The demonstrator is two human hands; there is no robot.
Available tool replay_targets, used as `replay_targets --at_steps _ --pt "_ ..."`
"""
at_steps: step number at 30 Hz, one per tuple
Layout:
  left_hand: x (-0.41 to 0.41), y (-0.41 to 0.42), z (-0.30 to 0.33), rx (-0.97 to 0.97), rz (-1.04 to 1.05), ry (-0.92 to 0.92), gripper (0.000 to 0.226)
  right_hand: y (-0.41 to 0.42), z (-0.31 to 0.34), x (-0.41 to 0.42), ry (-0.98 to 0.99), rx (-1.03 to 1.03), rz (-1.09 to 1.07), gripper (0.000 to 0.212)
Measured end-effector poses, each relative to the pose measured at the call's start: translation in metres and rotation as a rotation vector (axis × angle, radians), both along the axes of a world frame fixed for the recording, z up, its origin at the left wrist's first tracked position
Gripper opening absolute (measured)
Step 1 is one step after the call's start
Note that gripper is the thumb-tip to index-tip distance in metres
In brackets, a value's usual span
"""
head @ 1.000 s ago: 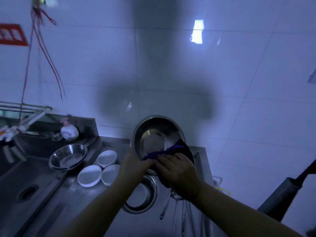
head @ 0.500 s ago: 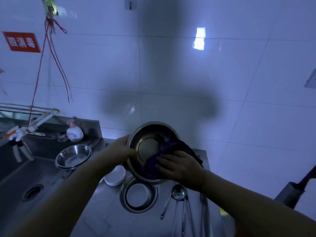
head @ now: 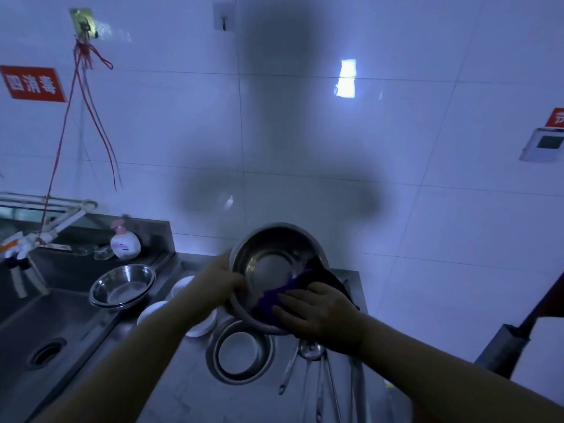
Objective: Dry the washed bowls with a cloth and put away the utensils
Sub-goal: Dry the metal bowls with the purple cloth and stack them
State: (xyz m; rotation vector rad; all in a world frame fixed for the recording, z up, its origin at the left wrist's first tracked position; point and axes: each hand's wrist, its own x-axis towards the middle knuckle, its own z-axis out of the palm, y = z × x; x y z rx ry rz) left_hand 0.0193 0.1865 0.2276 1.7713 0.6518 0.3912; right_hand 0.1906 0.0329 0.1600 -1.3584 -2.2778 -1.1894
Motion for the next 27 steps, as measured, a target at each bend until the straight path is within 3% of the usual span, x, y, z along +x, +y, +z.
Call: replay_targets --at_steps 3,5,7,9,11,13,15,17,19,23,25,27 --pt "-0.007 0.013 0.006 0.023 -0.146 0.194 0.03 -0.008 0.008 0.018 -0.095 -0.13 0.03 0.015" --pt "-0.006 0.012 0.002 0.157 -0.088 0.239 0.034 -0.009 0.012 0.019 -0.079 -0.18 0.0 0.013" --pt "-0.007 0.004 -0.003 0.463 0.027 0.297 0.061 -0.01 0.014 0.017 -0.041 -0.215 -0.055 0.013" --pt "-0.014 -0.01 -0.011 0.907 0.119 0.271 0.086 -0.014 0.015 0.014 -0.016 -0.252 -0.109 0.015" --pt "-0.02 -0.028 -0.018 1.32 0.055 0.119 0.079 -0.016 0.016 0.011 0.017 -0.285 -0.145 0.013" --pt "-0.022 -0.043 -0.021 1.475 -0.111 0.006 0.048 -0.017 0.017 0.007 0.062 -0.311 -0.154 0.014" --pt "-0.023 -0.048 -0.024 1.479 -0.254 -0.025 0.028 -0.016 0.017 0.004 0.085 -0.329 -0.158 0.014" --pt "-0.024 -0.046 -0.027 1.458 -0.325 0.012 0.034 -0.016 0.016 0.005 0.128 -0.319 -0.163 0.012" --pt "-0.025 -0.043 -0.029 1.447 -0.334 0.021 0.04 -0.016 0.015 0.005 0.173 -0.304 -0.153 0.015" --pt "-0.022 -0.041 -0.027 1.4 -0.264 0.001 0.029 -0.016 0.019 0.004 0.244 -0.252 -0.068 0.029" --pt "-0.023 -0.035 -0.027 1.205 -0.17 -0.056 0.022 -0.019 0.028 0.008 0.371 -0.151 -0.031 0.031" --pt "-0.026 -0.033 -0.026 0.768 -0.026 -0.116 0.026 -0.025 0.041 0.014 0.595 0.023 -0.05 0.03"
